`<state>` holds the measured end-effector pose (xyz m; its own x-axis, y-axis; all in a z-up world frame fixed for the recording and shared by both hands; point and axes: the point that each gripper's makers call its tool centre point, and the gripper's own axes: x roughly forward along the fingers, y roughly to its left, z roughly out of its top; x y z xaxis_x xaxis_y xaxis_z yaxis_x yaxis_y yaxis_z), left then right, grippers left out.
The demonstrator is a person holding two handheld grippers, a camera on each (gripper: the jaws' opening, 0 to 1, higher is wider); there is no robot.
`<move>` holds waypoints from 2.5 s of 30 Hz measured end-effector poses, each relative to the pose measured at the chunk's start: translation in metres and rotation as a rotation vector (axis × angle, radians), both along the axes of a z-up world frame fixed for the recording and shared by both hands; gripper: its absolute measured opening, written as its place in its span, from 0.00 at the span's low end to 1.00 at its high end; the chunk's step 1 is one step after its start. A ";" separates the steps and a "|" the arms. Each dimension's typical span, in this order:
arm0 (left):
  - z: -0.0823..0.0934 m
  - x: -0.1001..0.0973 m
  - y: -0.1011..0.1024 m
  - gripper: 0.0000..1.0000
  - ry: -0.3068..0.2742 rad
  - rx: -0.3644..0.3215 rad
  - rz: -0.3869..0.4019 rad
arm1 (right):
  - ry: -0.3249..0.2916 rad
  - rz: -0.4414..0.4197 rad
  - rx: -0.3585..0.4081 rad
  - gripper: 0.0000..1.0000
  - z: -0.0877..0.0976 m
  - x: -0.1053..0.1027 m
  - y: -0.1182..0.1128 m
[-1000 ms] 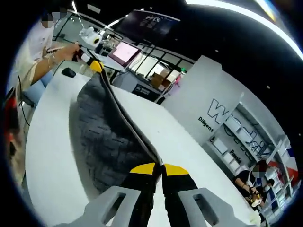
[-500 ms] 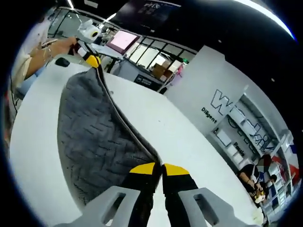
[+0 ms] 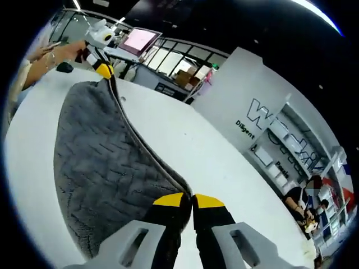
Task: Fold the towel on the table until its edges align and the towel forms a compact rectangular stack.
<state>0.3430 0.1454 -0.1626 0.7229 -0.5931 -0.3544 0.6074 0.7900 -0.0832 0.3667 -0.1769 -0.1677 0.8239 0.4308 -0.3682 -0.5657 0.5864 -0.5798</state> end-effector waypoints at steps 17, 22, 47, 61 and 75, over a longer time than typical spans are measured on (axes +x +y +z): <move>-0.017 0.013 0.005 0.08 -0.008 -0.027 0.048 | -0.055 -0.034 -0.037 0.02 -0.020 0.010 0.000; -0.024 0.020 0.007 0.08 -0.006 -0.025 0.058 | -0.061 -0.043 -0.057 0.02 -0.023 0.014 -0.002; -0.034 0.016 0.007 0.38 0.037 -0.148 0.001 | 0.136 -0.075 0.276 0.21 -0.029 0.010 -0.014; -0.044 0.022 0.005 0.29 0.010 -0.053 -0.064 | 0.349 -0.066 0.537 0.20 -0.048 0.009 -0.009; -0.038 0.018 0.001 0.06 -0.016 -0.058 -0.086 | 0.308 -0.012 0.502 0.05 -0.046 0.006 -0.001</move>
<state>0.3615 0.1460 -0.2011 0.6738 -0.6722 -0.3067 0.6741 0.7292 -0.1172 0.3723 -0.1774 -0.2136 0.7175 0.6052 -0.3448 -0.6554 0.7543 -0.0399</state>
